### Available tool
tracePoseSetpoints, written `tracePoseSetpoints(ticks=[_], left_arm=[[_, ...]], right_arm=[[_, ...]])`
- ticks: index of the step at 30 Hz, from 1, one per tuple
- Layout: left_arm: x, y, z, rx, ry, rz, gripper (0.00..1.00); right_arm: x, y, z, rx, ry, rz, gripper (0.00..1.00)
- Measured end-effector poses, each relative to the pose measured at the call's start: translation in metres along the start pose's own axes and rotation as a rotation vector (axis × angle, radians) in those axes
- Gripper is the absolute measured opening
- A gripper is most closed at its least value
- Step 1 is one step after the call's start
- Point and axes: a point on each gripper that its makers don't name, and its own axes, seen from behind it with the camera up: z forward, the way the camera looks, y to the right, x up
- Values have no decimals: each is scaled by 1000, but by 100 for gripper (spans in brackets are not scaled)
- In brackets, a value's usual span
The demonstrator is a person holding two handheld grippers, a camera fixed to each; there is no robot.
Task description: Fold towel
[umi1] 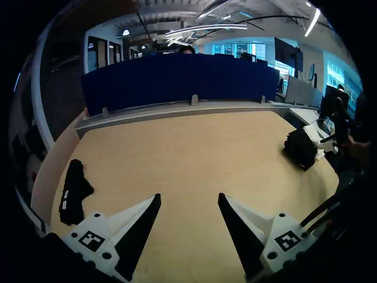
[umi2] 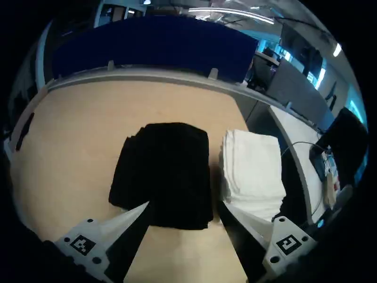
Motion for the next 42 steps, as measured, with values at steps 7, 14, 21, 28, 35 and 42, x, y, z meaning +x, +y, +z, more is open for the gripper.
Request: tracePoseSetpoints(ticks=[7,14,21,28,35,42], left_arm=[[-1,-2,-3,1,12,-3,90],[2,-6,-3,-1,25,-6,90],[14,-10,0,3,64,3,90],[40,-24,5,21,152,-24,90],[84,-55,6,93,302,-46,90],[118,-72,7,138,409,-43,90]], right_arm=[[66,-21,-24,3,256,81,100],[124,-36,-60,-58,502,114,100],[153,-60,-81,-62,612,143,100],[177,-82,-101,-50,694,192,100],[195,-121,-117,-16,740,163,100],[209,-161,-125,6,761,120,100]])
